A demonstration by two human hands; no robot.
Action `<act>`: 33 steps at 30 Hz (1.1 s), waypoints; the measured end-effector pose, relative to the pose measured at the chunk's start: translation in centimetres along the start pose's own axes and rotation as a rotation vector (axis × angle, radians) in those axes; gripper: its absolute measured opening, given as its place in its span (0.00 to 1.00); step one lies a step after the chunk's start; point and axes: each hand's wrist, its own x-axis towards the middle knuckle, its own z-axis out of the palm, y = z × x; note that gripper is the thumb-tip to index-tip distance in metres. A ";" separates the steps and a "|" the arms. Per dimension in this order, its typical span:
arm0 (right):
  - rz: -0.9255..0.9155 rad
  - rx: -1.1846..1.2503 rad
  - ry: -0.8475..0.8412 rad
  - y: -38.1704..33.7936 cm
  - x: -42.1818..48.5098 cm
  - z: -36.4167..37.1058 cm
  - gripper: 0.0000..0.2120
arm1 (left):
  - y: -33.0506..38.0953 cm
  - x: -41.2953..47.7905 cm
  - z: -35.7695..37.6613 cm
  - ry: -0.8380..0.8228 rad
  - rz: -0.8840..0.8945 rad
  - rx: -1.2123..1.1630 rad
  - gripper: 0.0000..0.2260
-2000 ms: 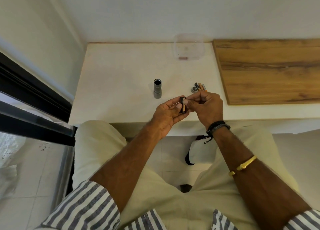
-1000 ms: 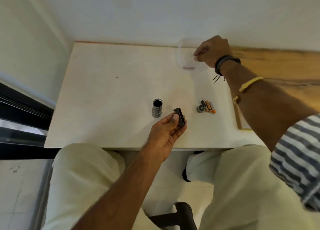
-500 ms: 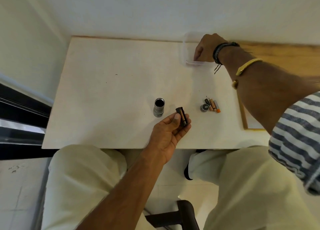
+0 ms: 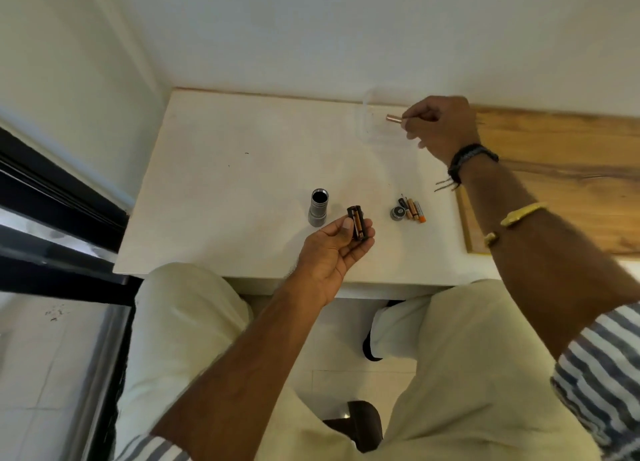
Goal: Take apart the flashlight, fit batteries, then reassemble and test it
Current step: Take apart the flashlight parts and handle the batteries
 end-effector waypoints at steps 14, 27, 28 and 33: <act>0.144 0.568 0.022 2.0 -18.8 2.3 0.07 | -0.8 -2.6 -1.1 -0.022 0.043 0.183 0.08; -0.031 0.197 0.067 1.2 -21.5 3.6 0.05 | -2.1 -3.5 -1.1 -0.016 0.073 0.282 0.13; -0.055 0.157 0.068 1.0 -21.7 3.8 0.05 | -2.1 -3.5 -1.2 -0.014 0.081 0.284 0.12; -0.092 0.085 0.112 0.3 -22.2 4.8 0.05 | -2.0 -3.5 -1.4 0.003 0.105 0.297 0.12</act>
